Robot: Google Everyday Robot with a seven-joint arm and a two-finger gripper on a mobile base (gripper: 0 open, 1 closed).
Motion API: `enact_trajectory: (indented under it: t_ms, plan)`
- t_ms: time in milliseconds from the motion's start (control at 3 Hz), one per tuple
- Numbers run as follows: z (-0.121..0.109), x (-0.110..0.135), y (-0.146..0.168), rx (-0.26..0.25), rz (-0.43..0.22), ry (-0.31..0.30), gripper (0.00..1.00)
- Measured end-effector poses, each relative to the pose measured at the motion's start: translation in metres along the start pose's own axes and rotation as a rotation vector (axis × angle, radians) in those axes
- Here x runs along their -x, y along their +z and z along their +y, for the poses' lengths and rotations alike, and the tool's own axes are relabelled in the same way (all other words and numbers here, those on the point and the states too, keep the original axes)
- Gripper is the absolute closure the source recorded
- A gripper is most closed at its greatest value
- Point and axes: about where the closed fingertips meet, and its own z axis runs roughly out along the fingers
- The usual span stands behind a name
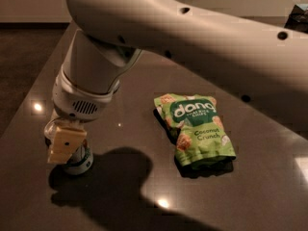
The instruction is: Pick 7up can
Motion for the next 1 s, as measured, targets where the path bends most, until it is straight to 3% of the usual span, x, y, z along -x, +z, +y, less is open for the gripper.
enact_trajectory:
  t_ms: [333,667,1000]
  plan:
    - [-0.011,0.001,-0.023,-0.001,-0.034,0.015,0.87]
    - [-0.021,0.006,-0.058,-0.018,-0.065,0.016,1.0]
    - [-0.029,0.028,-0.125,-0.049,-0.116,-0.044,1.0]
